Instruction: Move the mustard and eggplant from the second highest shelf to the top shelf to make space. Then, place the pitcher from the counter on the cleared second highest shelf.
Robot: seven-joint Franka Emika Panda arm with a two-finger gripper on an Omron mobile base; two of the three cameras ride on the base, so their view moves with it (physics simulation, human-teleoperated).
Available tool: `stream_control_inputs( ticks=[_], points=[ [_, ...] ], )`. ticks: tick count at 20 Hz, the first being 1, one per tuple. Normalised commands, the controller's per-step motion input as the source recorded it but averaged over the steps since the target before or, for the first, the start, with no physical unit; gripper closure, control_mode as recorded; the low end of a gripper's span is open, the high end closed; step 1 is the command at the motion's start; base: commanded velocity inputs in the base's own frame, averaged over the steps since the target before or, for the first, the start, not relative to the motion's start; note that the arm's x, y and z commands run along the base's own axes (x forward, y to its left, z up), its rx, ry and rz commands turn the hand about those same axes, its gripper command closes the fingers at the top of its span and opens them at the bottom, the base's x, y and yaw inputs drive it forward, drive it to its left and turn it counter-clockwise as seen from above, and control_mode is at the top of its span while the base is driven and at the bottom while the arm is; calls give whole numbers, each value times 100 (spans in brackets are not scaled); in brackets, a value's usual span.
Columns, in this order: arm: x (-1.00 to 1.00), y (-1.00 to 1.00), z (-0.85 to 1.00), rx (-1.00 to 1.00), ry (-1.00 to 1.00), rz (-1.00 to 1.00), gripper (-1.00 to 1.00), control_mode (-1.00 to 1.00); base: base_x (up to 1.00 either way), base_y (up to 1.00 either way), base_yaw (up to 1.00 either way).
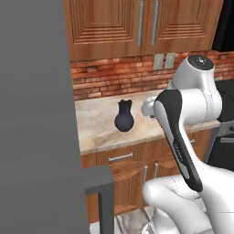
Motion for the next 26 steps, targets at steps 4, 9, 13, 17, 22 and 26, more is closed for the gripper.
stream_control_inputs(
  ticks=[4, 9, 13, 17, 22, 26],
  points=[
    [0, 0, 0, 0, 0, 0, -100, 100, 52, -1, 51],
    [0, 0, 0, 0, 0, 0, -100, 100, 41, -16, 49],
    [0, 0, 0, 0, 0, 0, -100, 100, 25, -33, 49],
    [0, 0, 0, 0, 0, 0, -100, 100, 19, -41, 51],
    [0, 0, 0, 0, 0, 0, -100, 100, 17, -48, 51],
    [0, 0, 0, 0, 0, 0, -100, 100, 4, -61, 48]
  ],
)
